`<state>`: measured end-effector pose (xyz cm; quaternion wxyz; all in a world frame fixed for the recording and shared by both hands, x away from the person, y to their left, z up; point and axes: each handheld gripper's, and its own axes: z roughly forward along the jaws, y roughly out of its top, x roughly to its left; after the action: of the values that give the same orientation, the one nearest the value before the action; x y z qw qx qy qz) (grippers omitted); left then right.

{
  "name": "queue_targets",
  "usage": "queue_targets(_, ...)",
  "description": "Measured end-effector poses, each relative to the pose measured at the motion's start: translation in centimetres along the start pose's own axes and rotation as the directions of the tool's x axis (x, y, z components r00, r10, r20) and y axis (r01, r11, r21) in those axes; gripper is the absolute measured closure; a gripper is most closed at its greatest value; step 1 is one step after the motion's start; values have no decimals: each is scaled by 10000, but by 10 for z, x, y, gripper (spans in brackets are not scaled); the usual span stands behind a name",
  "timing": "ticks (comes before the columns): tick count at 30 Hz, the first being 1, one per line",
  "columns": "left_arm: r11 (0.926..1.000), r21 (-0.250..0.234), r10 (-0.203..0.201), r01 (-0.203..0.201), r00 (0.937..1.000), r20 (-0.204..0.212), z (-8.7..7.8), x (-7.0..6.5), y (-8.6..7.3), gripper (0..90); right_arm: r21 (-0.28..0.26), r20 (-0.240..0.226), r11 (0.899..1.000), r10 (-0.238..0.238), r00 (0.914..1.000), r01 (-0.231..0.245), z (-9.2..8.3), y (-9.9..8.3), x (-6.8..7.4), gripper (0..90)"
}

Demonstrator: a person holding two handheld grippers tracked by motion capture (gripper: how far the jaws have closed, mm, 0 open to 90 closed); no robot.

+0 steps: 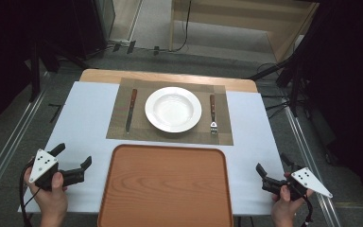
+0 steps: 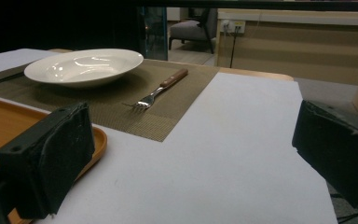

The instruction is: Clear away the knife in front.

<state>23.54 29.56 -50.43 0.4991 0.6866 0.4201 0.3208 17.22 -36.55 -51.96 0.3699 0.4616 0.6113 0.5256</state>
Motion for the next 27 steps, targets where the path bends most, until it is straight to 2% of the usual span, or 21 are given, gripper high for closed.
queue_targets(3,9999,61,103,-102,9999,-74,1,-1,1,0,59,-212,10000,-38,9998,40,2,-1,-1,0)
queue_targets(6,9998,103,194,-193,9998,-57,2,-5,4,0,83,-43,10000,1,10000,0,3,-1,-2,0)
queue_targets(7,9993,134,355,-354,9994,-4,2,-7,7,0,81,-37,10000,2,10000,-2,3,-1,-2,0)
queue_targets(9,9991,129,407,-410,9990,176,3,-11,12,0,127,-53,9999,-79,10000,80,4,-1,0,0)
queue_targets(11,9972,315,659,-672,9970,406,6,-18,21,0,214,-35,9995,-225,9997,225,5,-1,1,0)
queue_targets(14,9955,425,829,-852,9951,536,8,-23,29,0,276,-61,9991,-316,9995,318,6,-1,2,0)
queue_targets(17,9937,724,795,-854,9935,816,17,-27,41,0,315,-67,9988,-365,9993,367,6,-1,3,0)
queue_targets(24,9907,1108,678,-790,9925,1020,38,-30,61,0,368,-68,9988,-329,9994,331,6,-2,3,0)
queue_targets(26,9866,1356,745,-905,9901,1187,51,-32,69,0,372,-106,9985,-406,9991,410,7,-2,3,0)
queue_targets(27,9866,1356,745,-905,9901,1187,51,-32,69,0,372,-106,9985,-406,9991,410,7,-2,3,0)
